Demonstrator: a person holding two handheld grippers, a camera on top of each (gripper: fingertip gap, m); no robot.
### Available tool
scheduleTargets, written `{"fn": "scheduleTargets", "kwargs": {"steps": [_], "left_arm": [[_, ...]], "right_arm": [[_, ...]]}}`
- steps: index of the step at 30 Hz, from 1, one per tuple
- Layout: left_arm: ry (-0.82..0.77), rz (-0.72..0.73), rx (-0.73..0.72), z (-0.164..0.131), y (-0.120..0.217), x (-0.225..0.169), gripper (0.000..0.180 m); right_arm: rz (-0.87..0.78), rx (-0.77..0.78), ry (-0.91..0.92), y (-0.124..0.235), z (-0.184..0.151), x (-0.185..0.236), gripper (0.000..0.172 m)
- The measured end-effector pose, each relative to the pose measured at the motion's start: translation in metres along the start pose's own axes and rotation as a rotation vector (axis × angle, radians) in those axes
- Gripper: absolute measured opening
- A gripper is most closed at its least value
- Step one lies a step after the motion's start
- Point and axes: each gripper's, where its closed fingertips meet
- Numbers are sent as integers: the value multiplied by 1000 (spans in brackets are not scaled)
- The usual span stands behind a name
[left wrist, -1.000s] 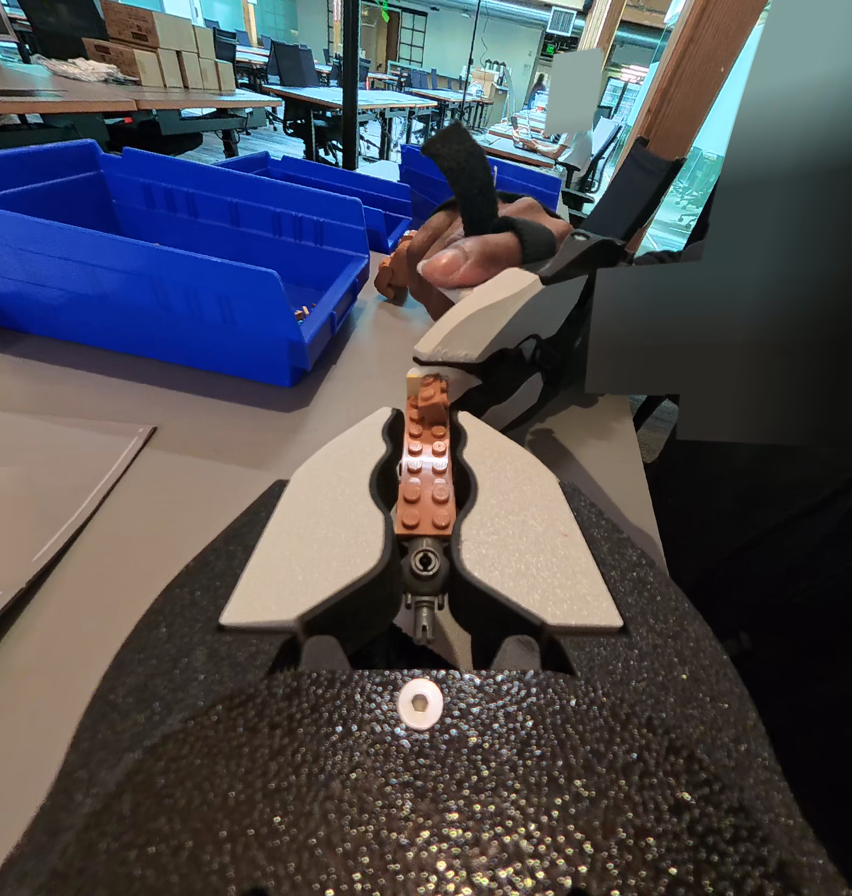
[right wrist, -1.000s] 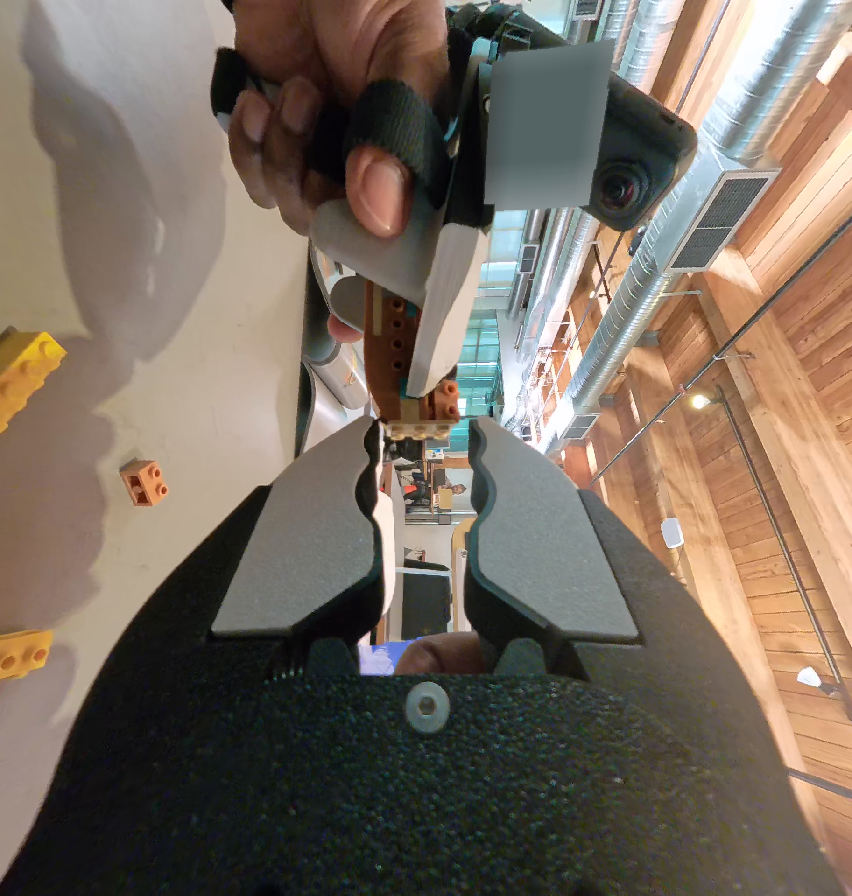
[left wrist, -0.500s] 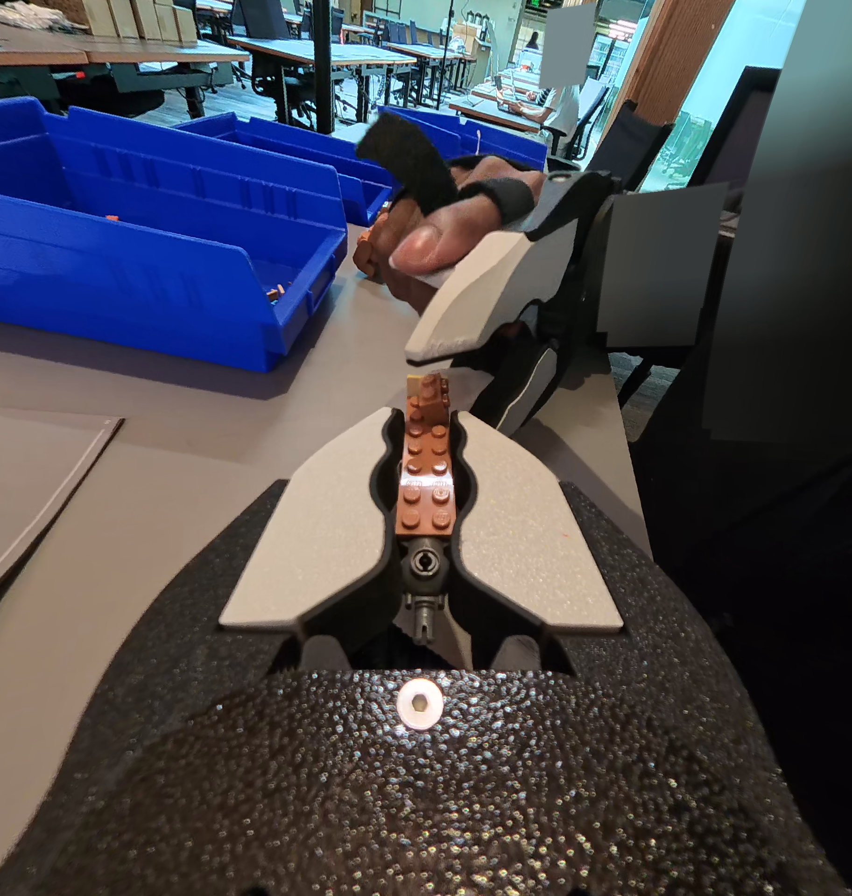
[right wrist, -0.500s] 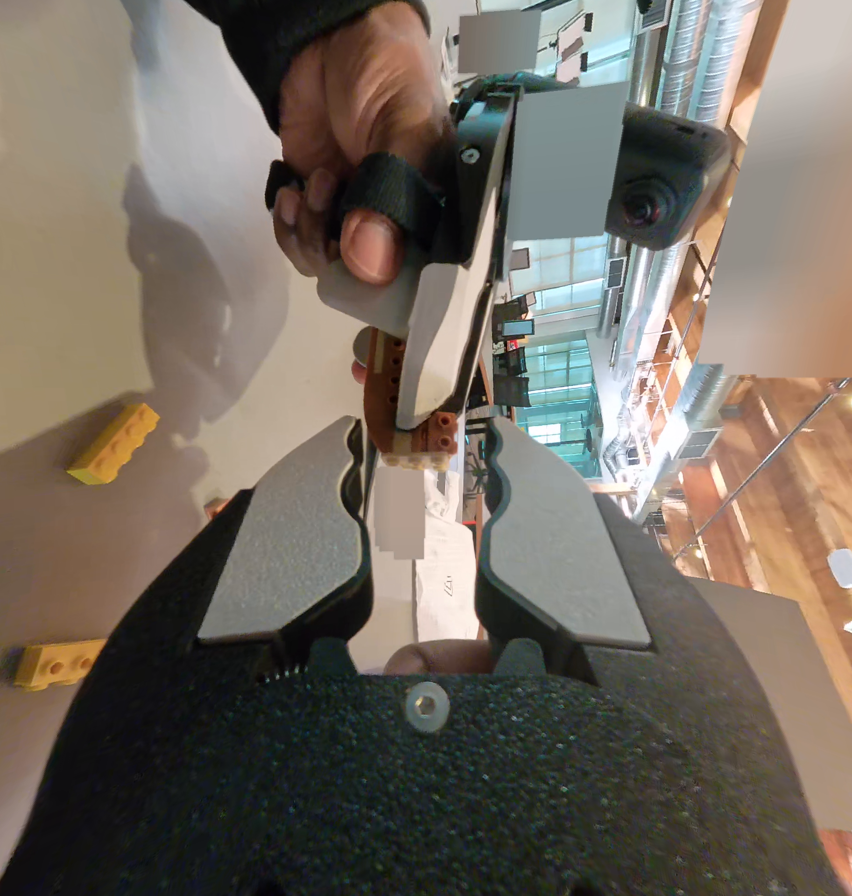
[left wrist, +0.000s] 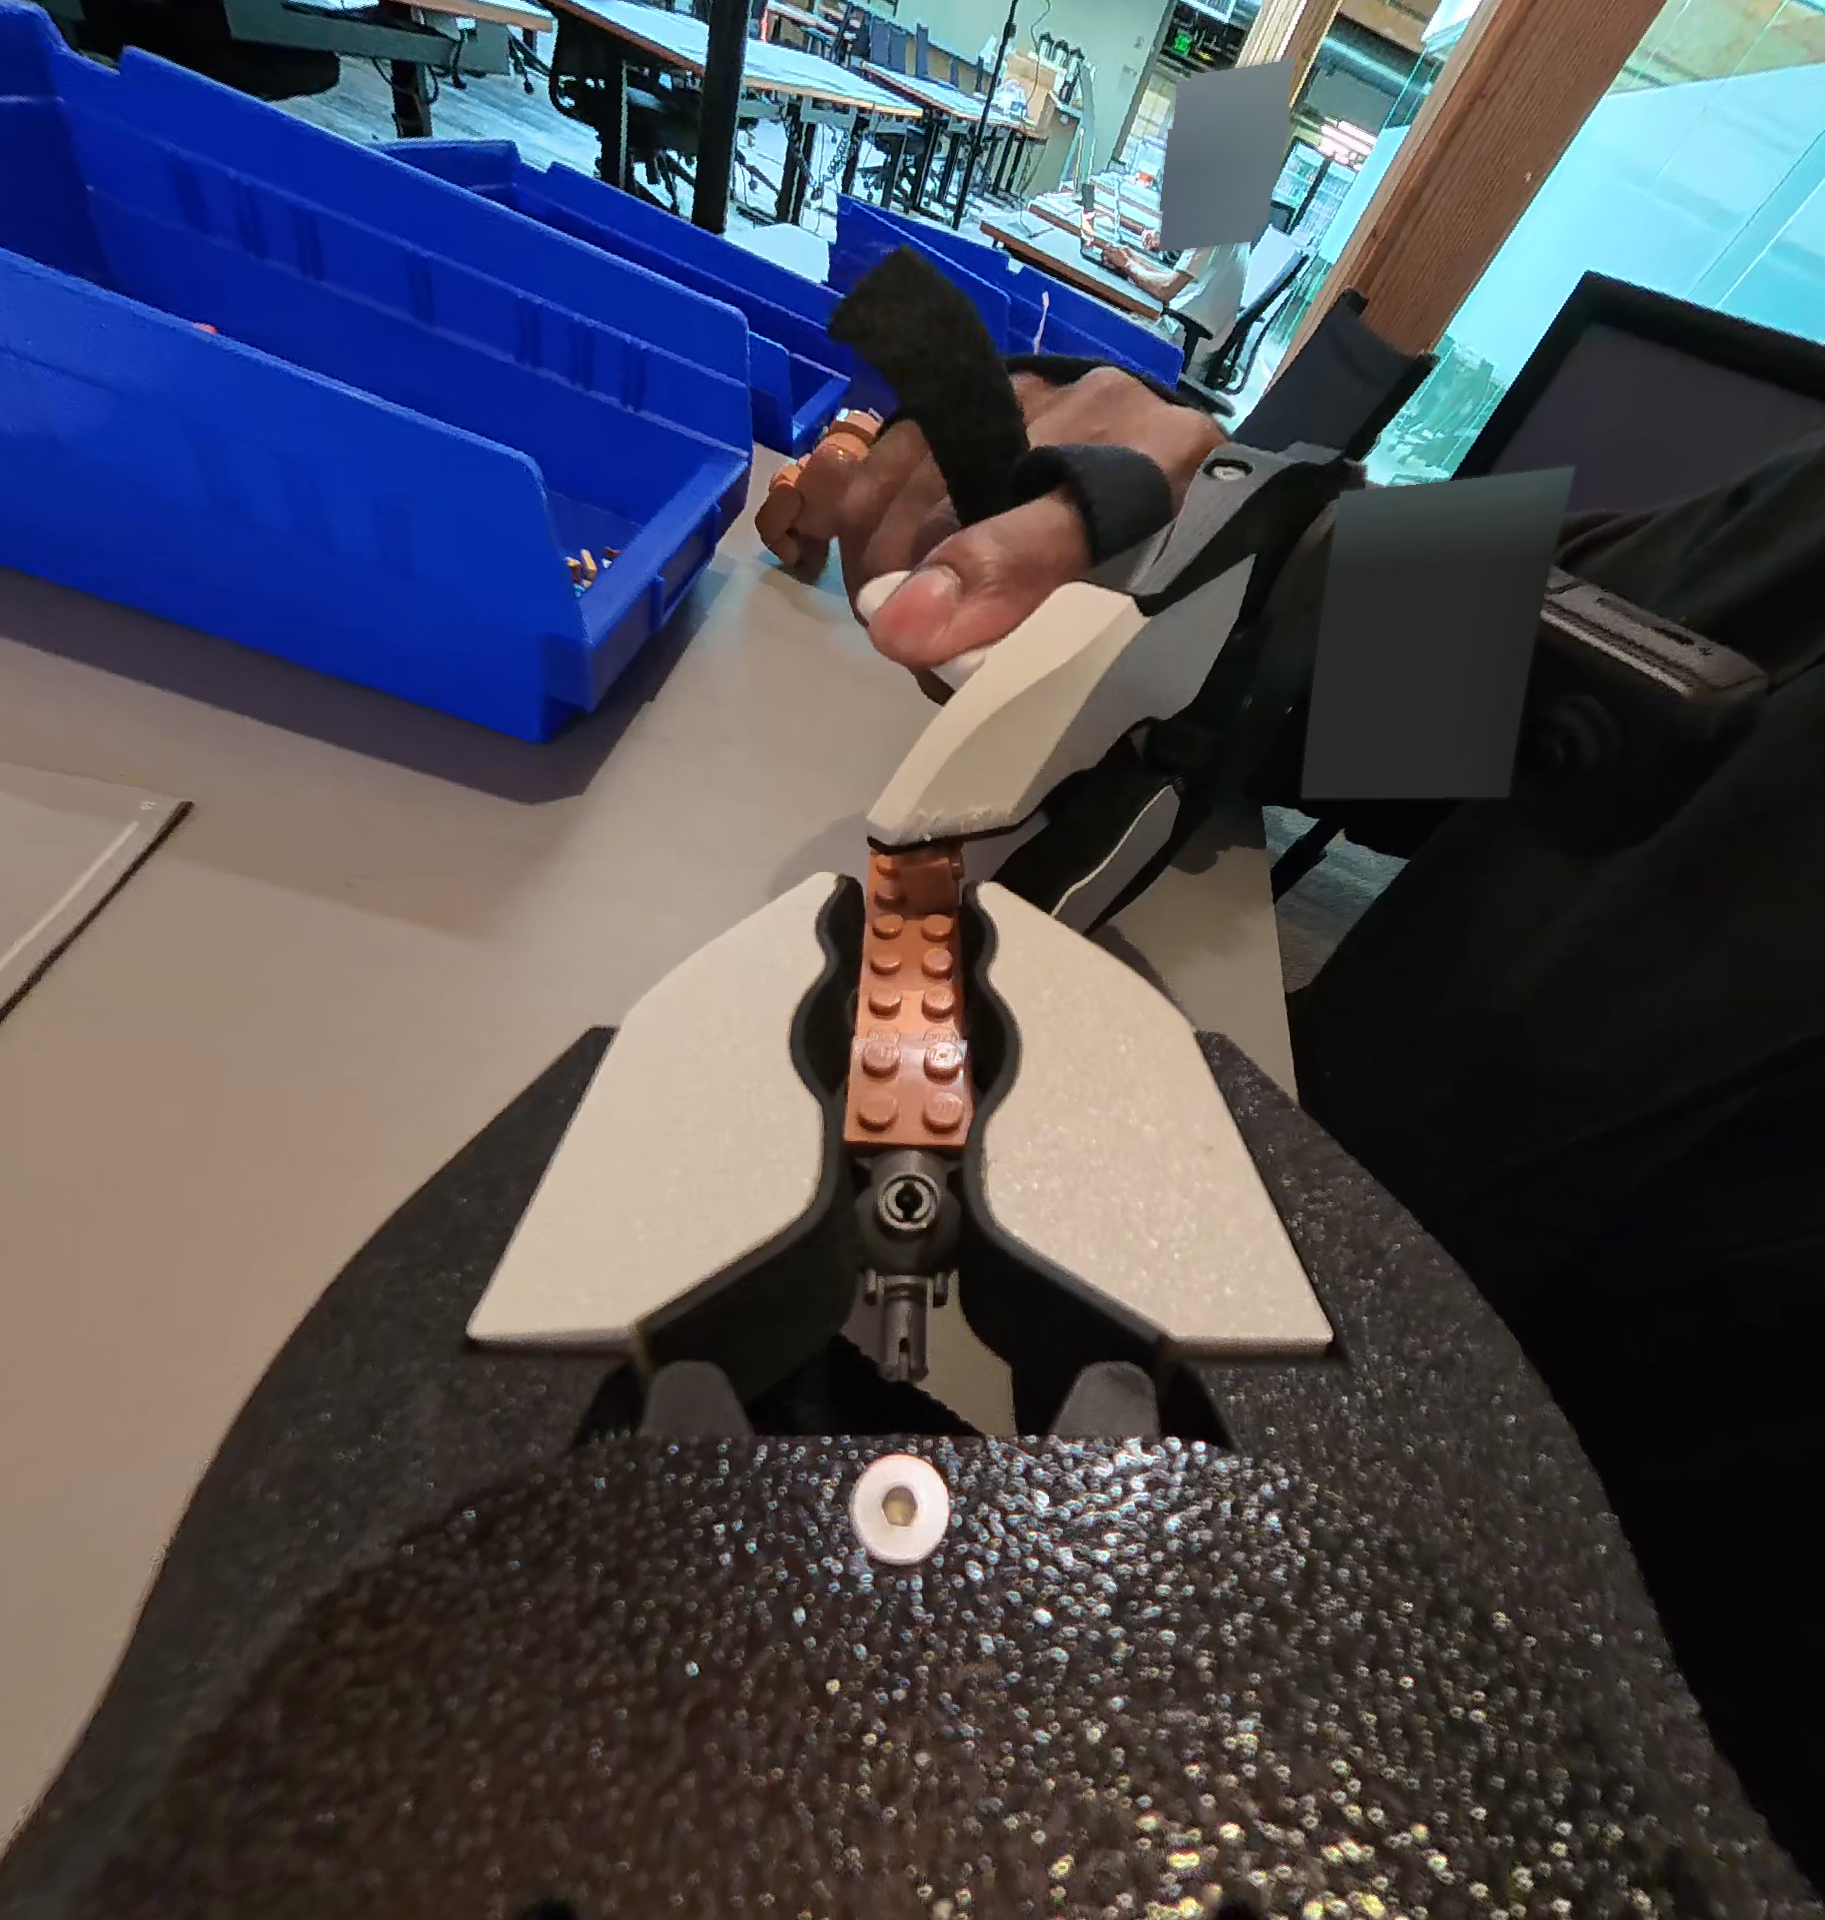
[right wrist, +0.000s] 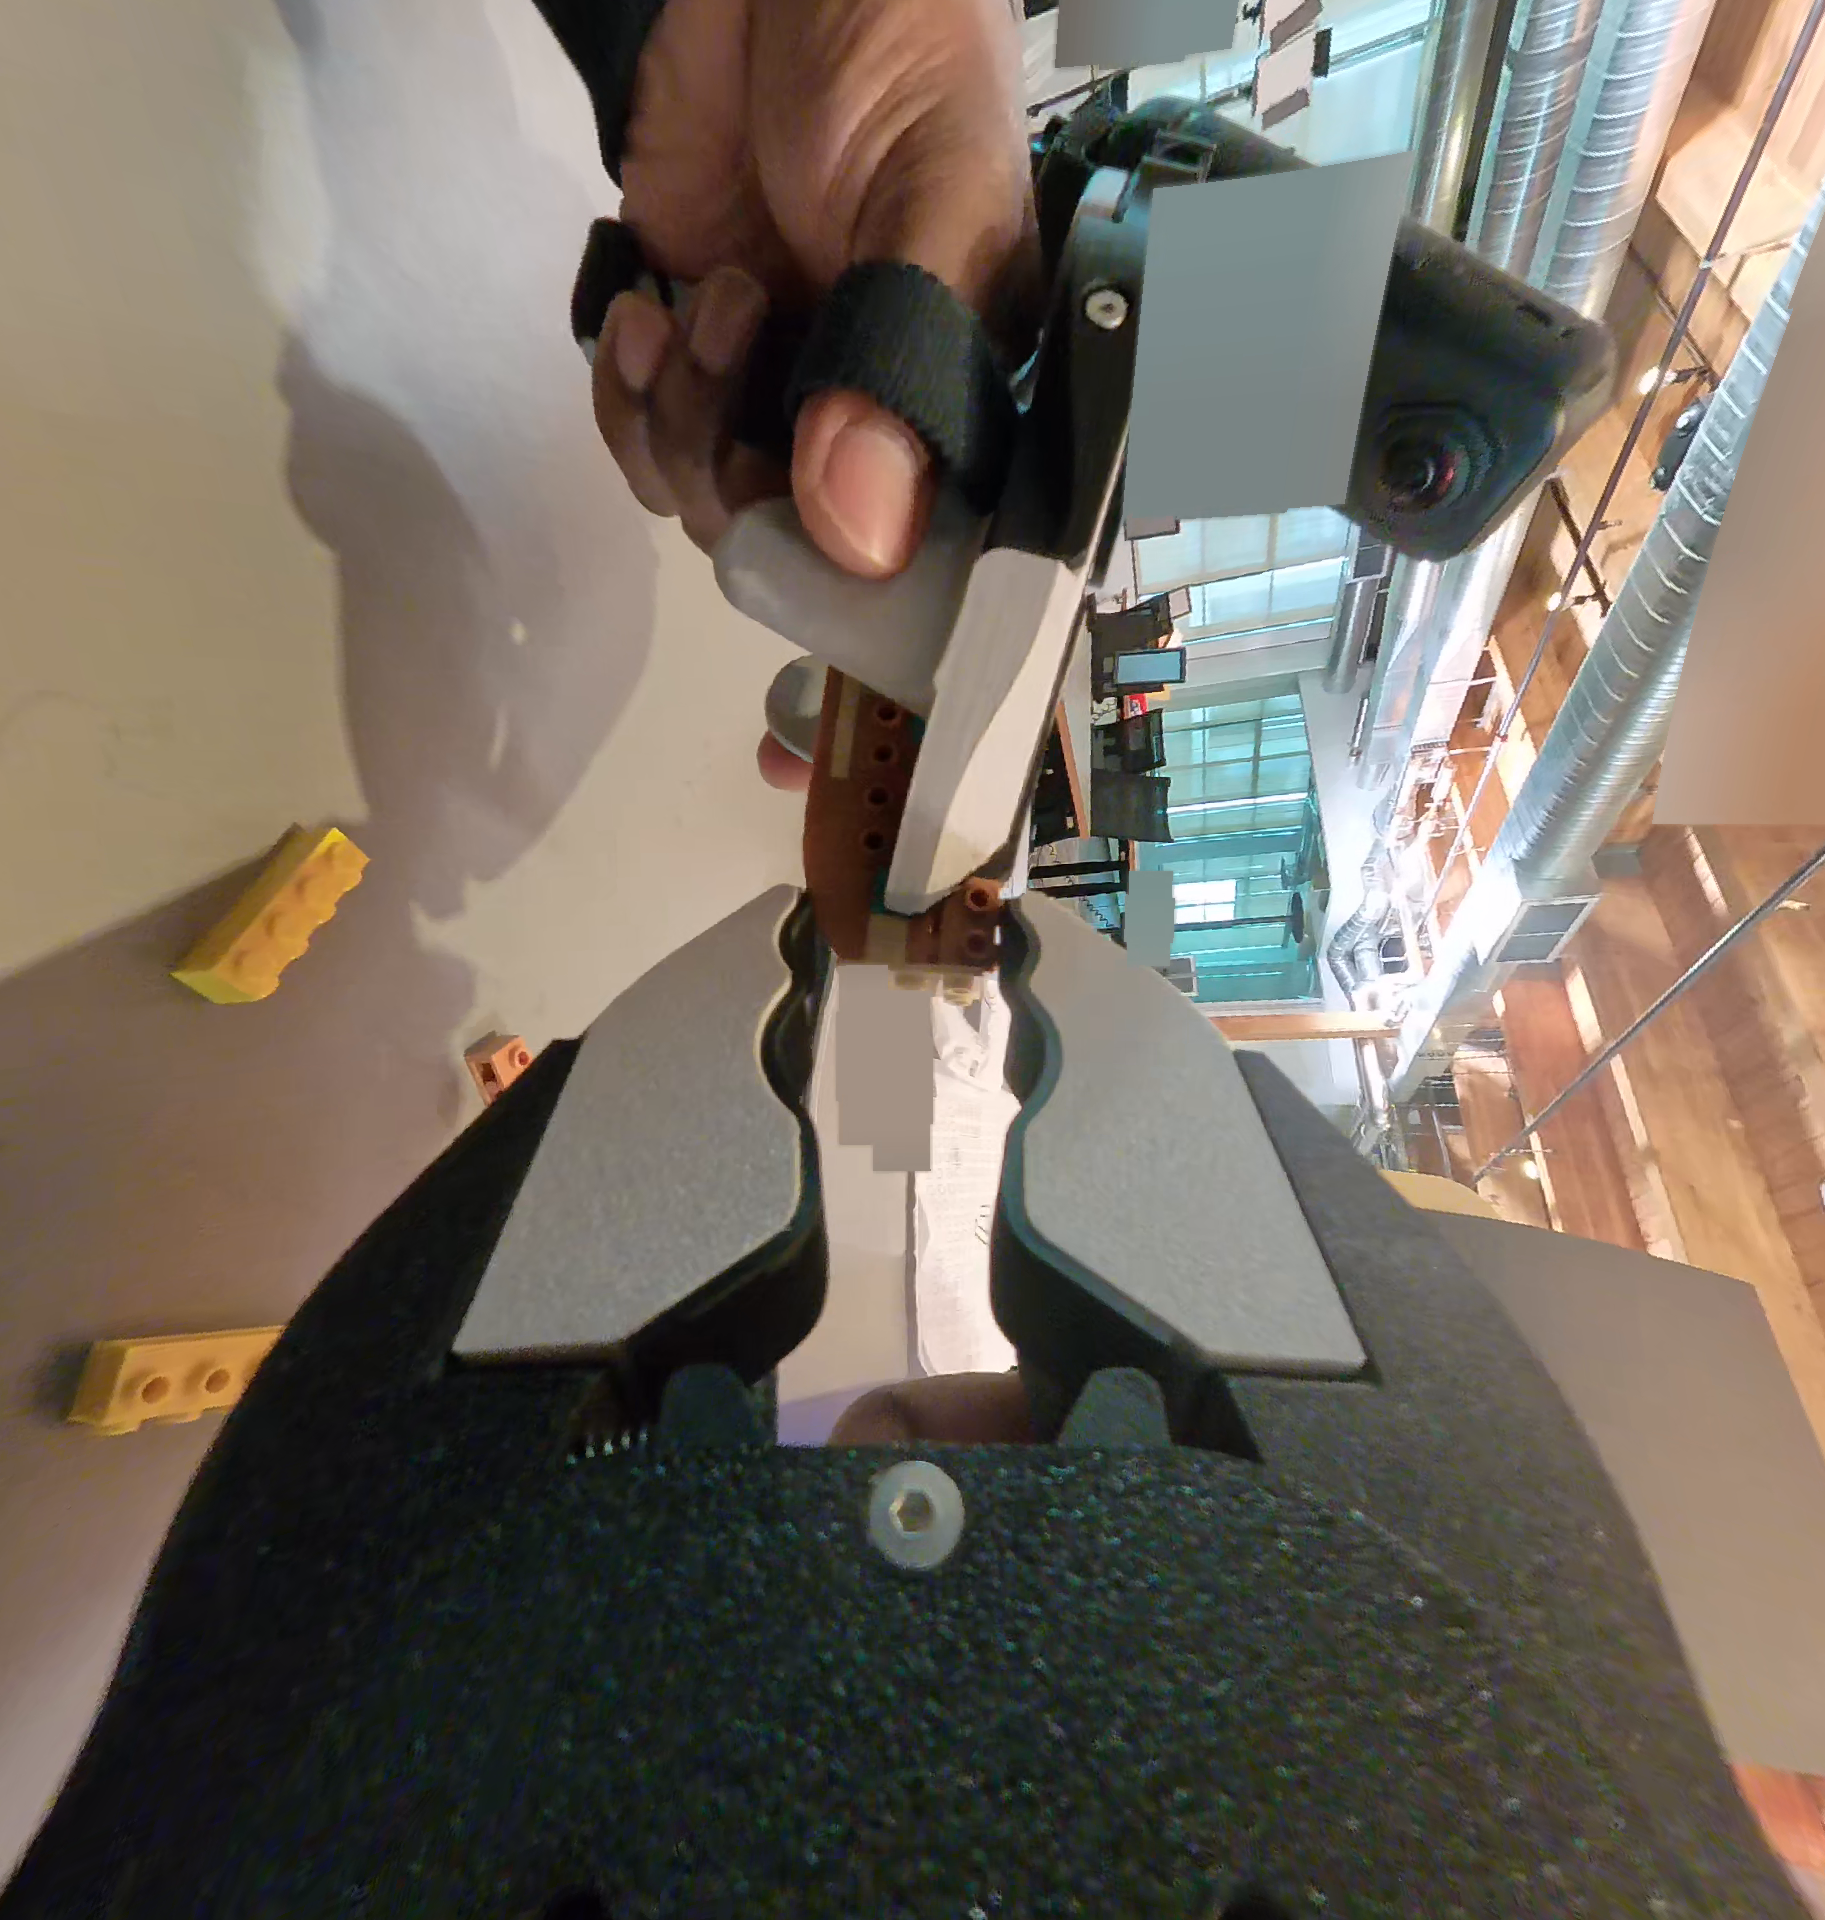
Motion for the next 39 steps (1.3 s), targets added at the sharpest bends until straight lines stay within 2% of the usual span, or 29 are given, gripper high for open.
{"fn": "scheduleTargets", "kwargs": {"steps": [5, 10, 17, 28, 39], "left_arm": [[55, -15, 16, -3, -1, 1, 18], [71, -32, 87, -15, -2, -1, 32], [139, -62, 27, -12, -4, -1, 21], [244, -24, -1, -16, -9, 6, 21], [253, -1, -7, -16, -12, 10, 21]], "right_arm": [[22, 8, -17, -1, -2, 3, 34], [36, -8, -77, 0, -2, 2, 34], [67, -20, -147, 0, -1, 2, 34], [105, 24, -123, -1, -9, 8, 34], [117, 61, -77, 0, -13, 9, 33]]}}
Point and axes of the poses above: each gripper's, where its closed fingertips meet, y back along the fingers, z out of its top, x = y × z across the jaws, and after that the axes turned 2 degrees about -x, right-handed
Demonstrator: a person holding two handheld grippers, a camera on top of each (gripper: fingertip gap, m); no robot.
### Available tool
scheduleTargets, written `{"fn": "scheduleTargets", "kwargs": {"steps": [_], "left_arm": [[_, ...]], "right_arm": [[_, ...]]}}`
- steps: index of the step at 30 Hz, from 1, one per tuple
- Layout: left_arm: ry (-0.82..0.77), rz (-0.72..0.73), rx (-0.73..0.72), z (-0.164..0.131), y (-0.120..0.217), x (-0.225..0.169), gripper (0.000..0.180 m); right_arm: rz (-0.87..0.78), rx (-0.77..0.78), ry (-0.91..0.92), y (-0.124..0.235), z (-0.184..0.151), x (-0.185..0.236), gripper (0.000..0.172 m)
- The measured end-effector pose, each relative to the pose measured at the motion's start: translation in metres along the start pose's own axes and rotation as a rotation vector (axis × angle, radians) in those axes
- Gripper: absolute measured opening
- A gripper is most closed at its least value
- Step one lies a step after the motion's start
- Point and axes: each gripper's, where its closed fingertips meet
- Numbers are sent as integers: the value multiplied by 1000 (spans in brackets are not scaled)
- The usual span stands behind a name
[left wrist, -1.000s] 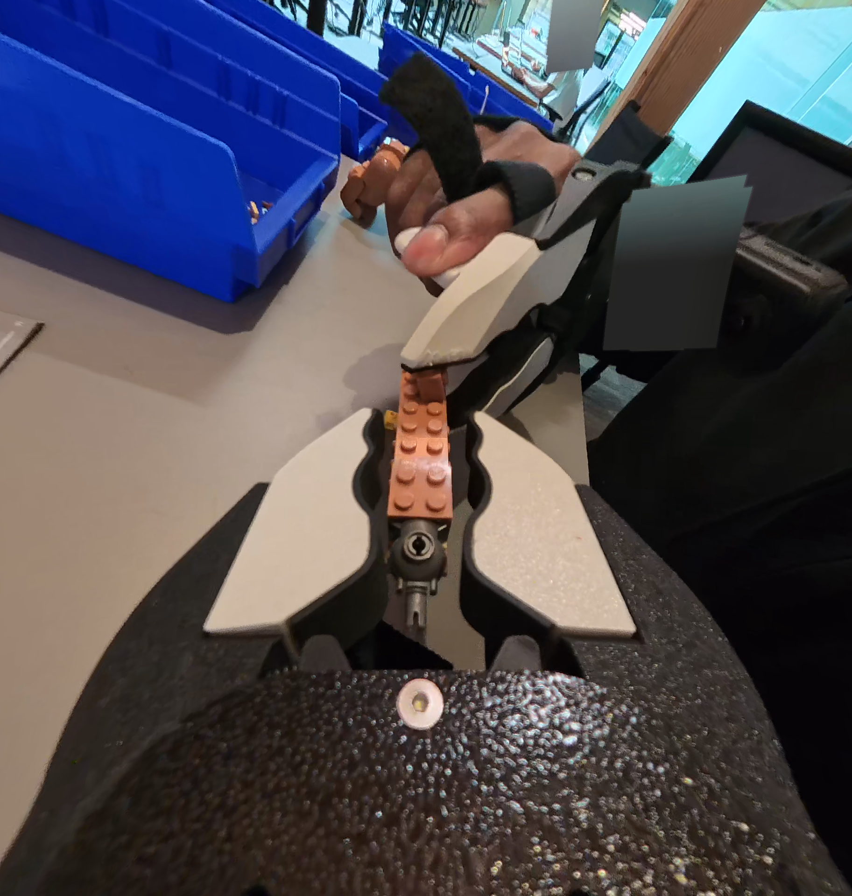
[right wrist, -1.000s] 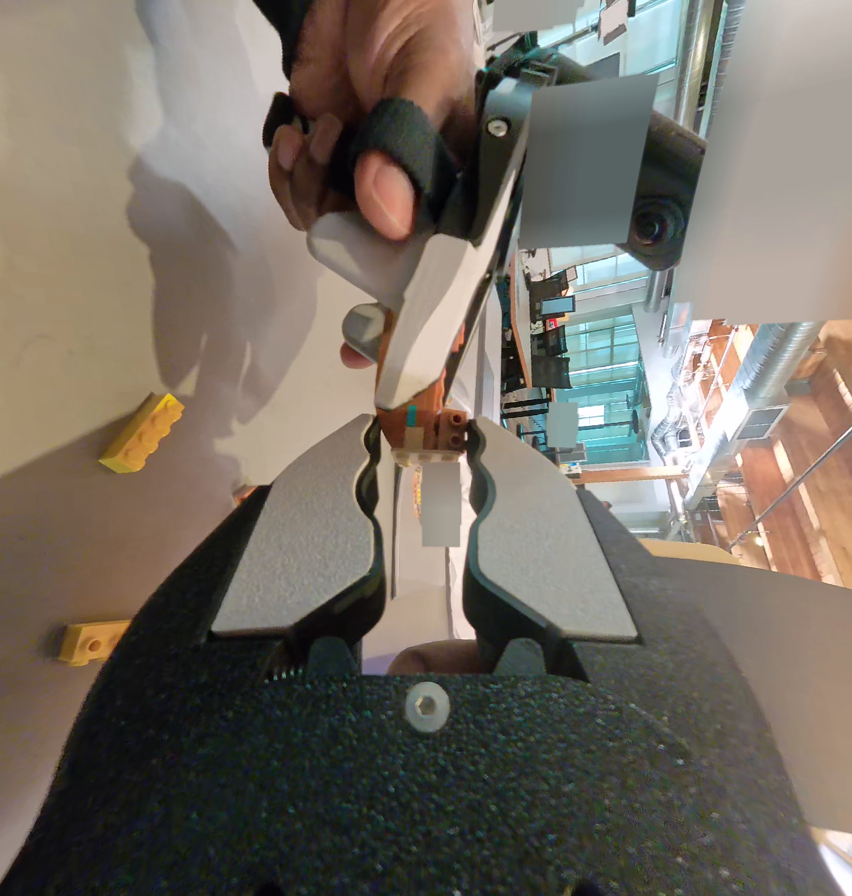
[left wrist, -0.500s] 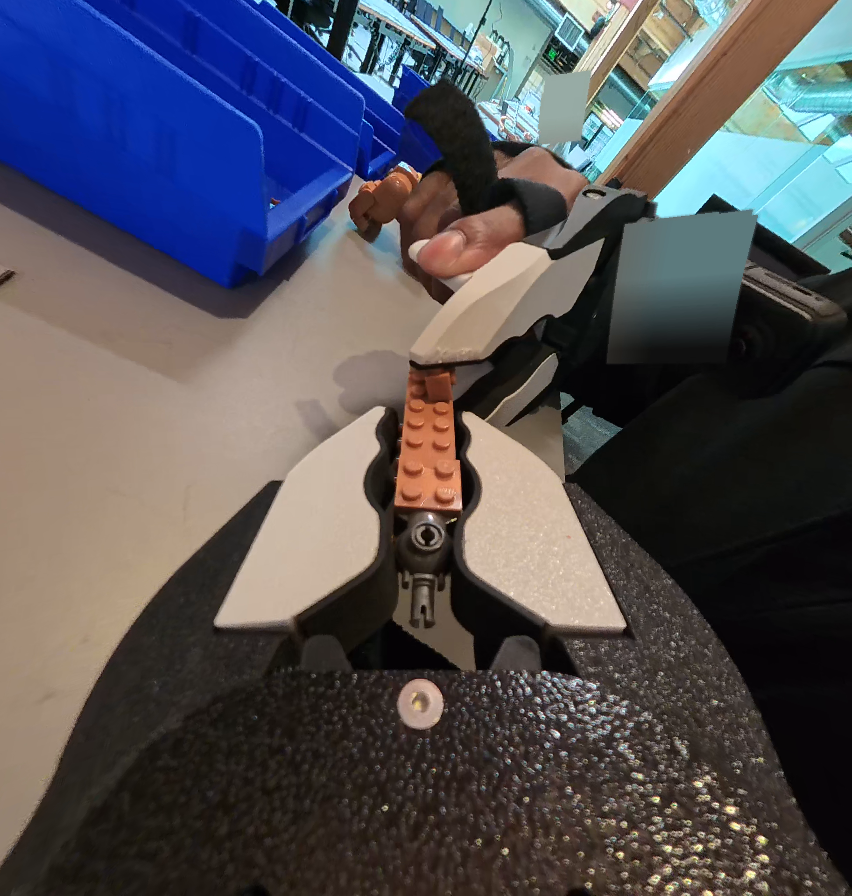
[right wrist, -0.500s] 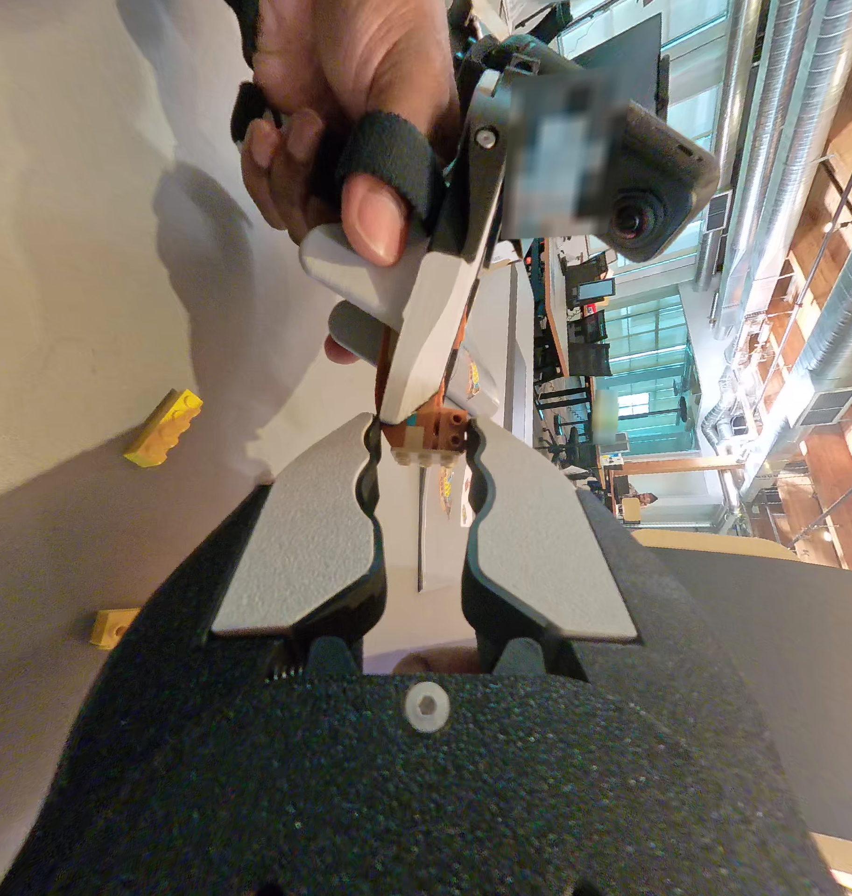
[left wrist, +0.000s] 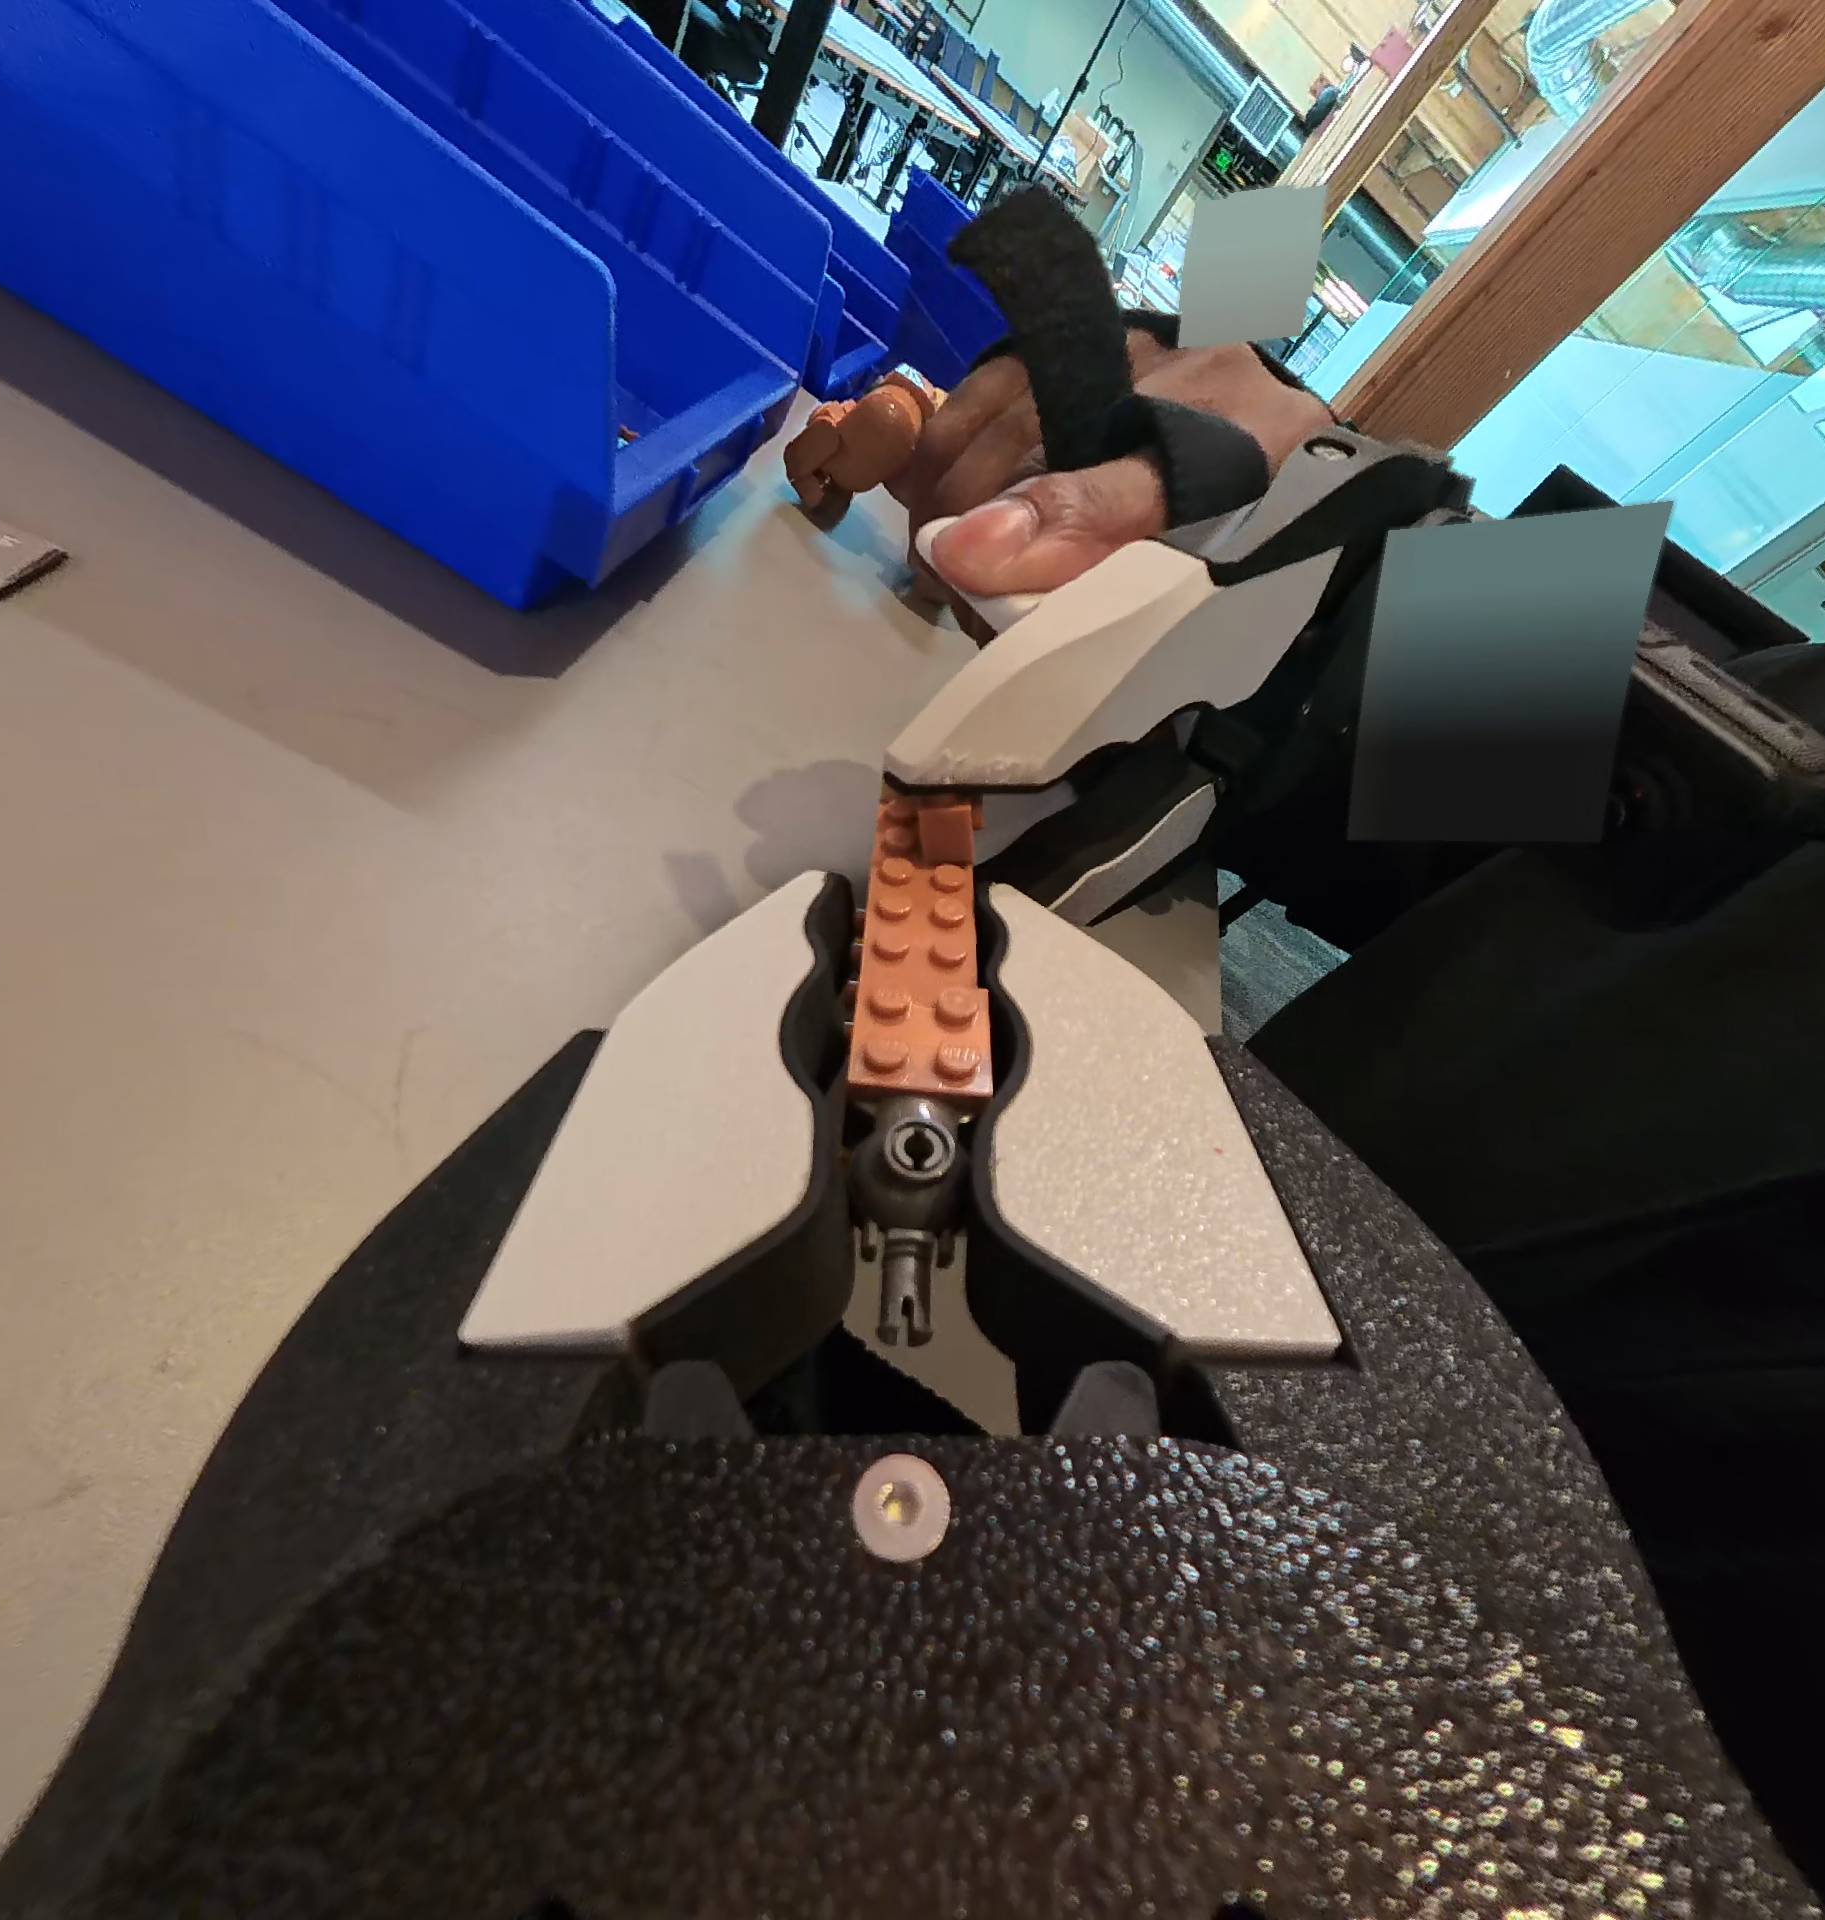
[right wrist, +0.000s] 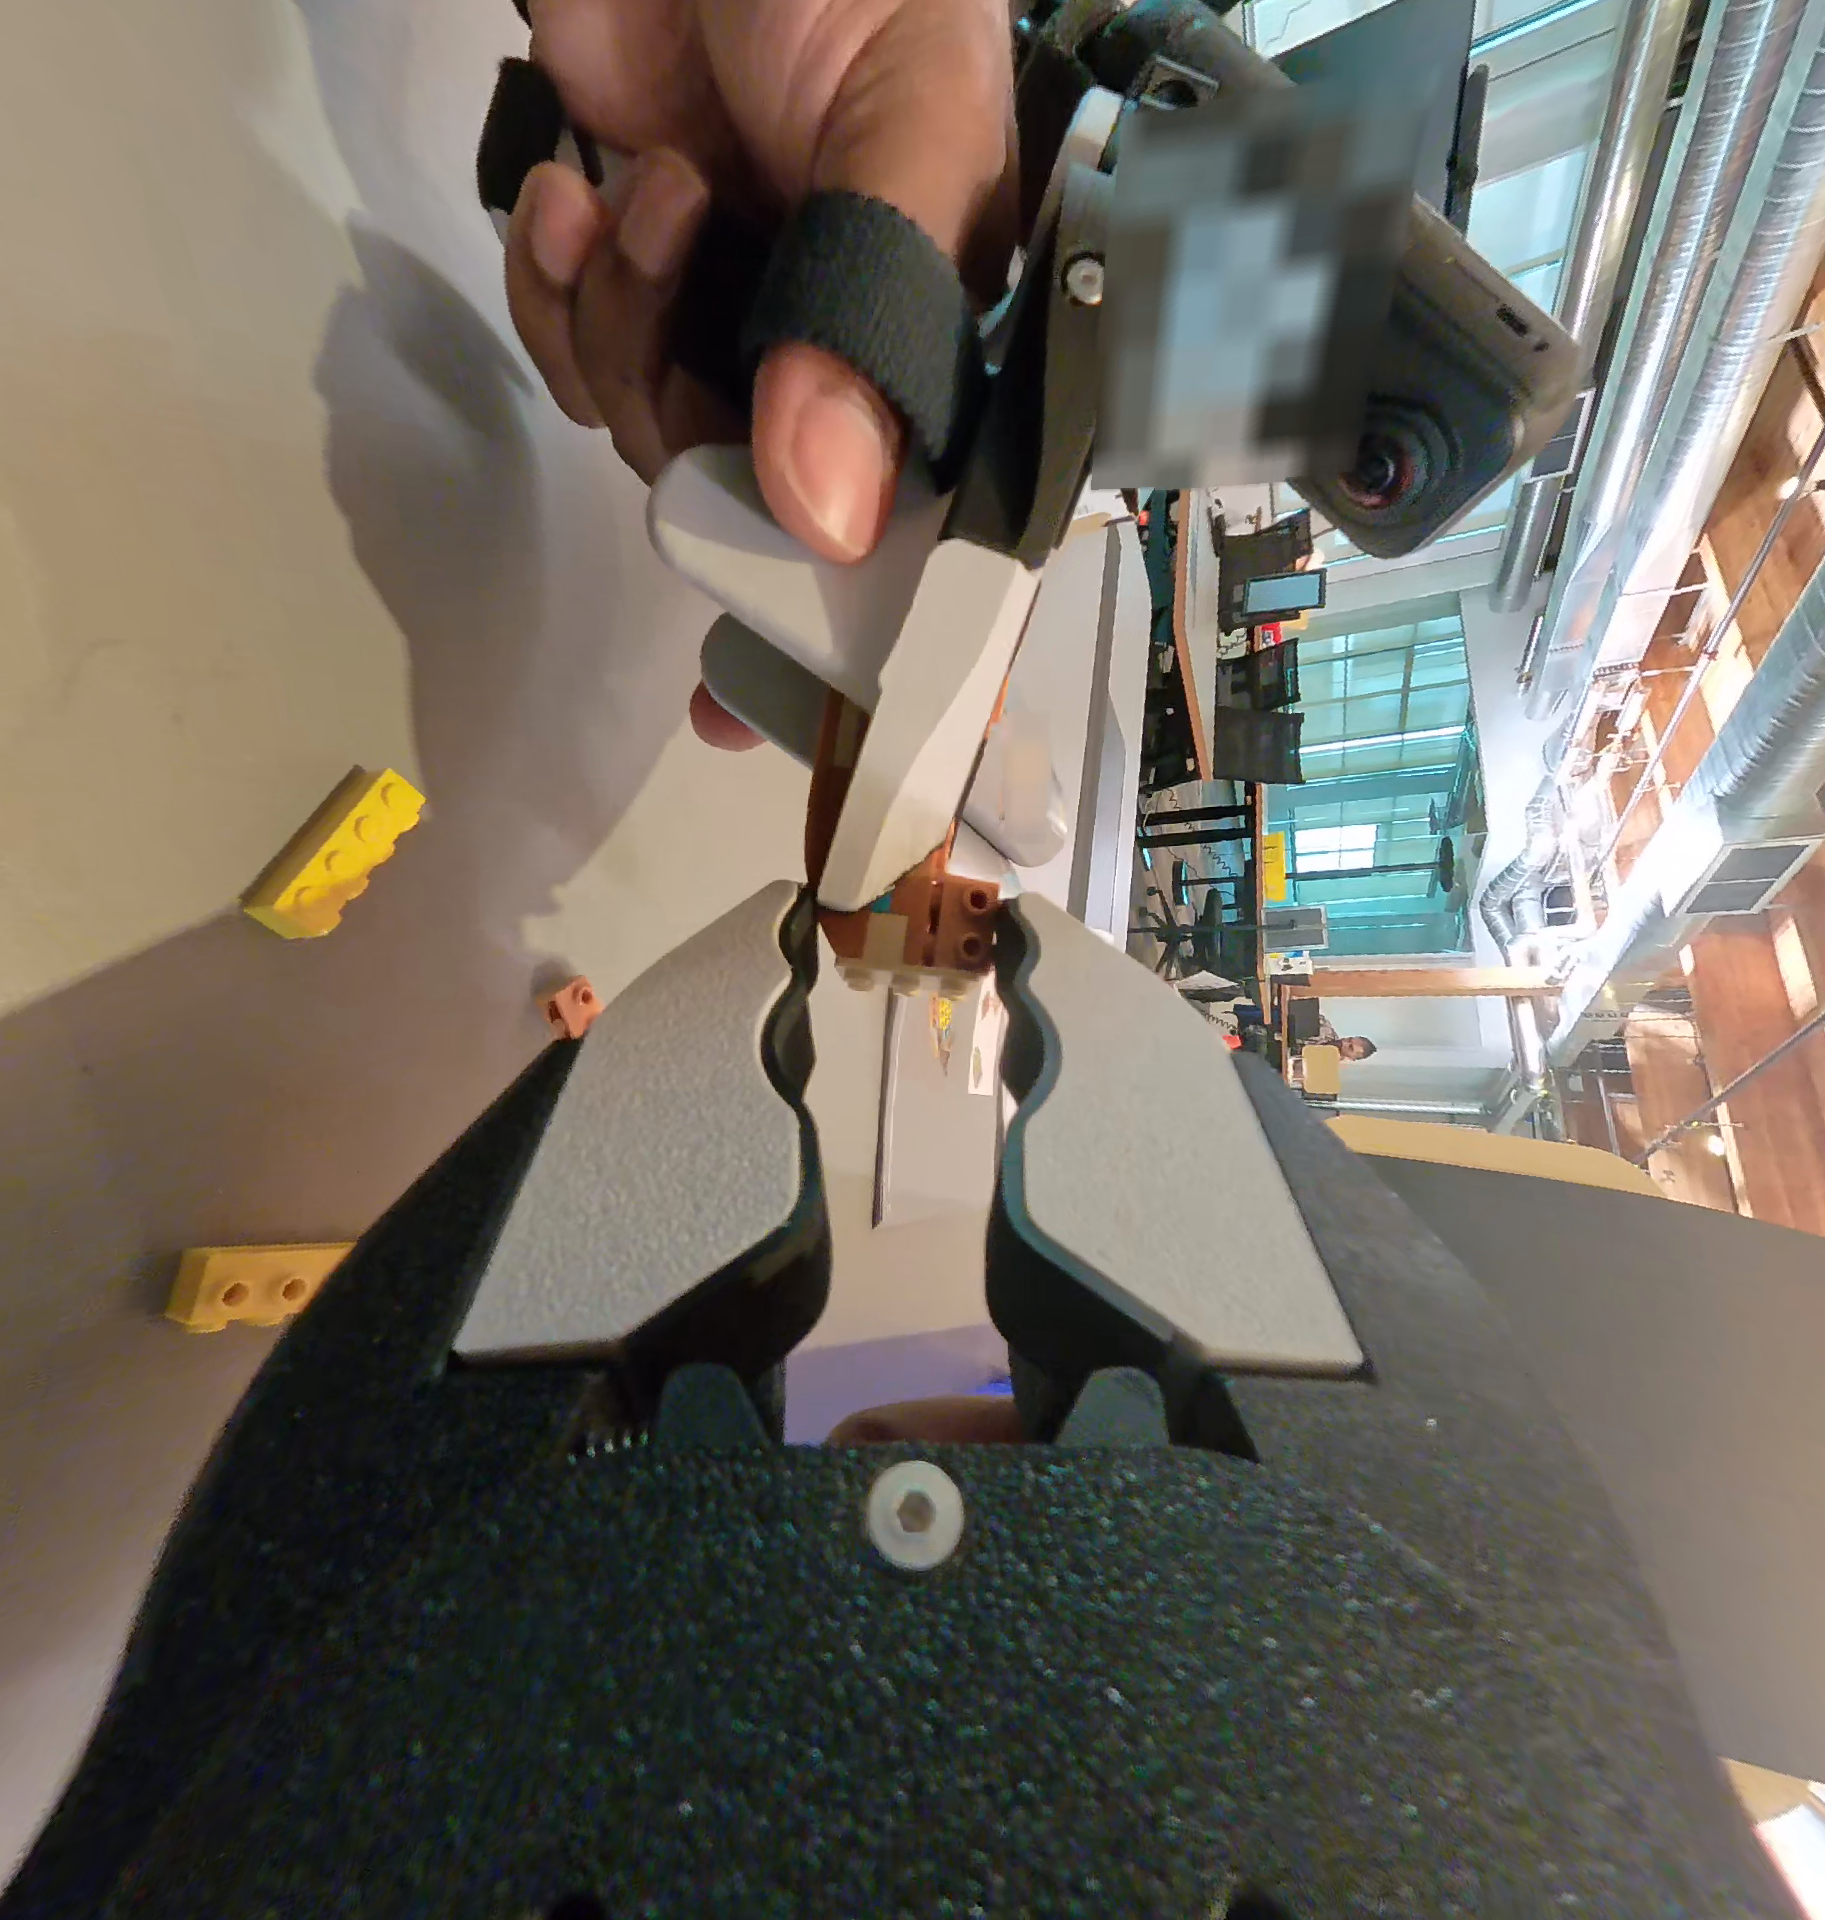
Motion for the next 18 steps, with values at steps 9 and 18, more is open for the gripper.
{"fn": "scheduleTargets", "kwargs": {"steps": [9, 18], "left_arm": [[-15, 9, -8, 1, -2, 1, 21], [-54, 53, -12, 2, 1, 6, 21]], "right_arm": [[-15, 17, 34, 1, -2, 0, 34], [-85, 45, 95, -2, -2, -3, 34]]}}
Point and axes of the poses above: each gripper's, where its closed fingertips meet, y back along the fingers, z out of its top, x = y × z across the jaws, and after that the axes turned 2 degrees about -x, right-handed
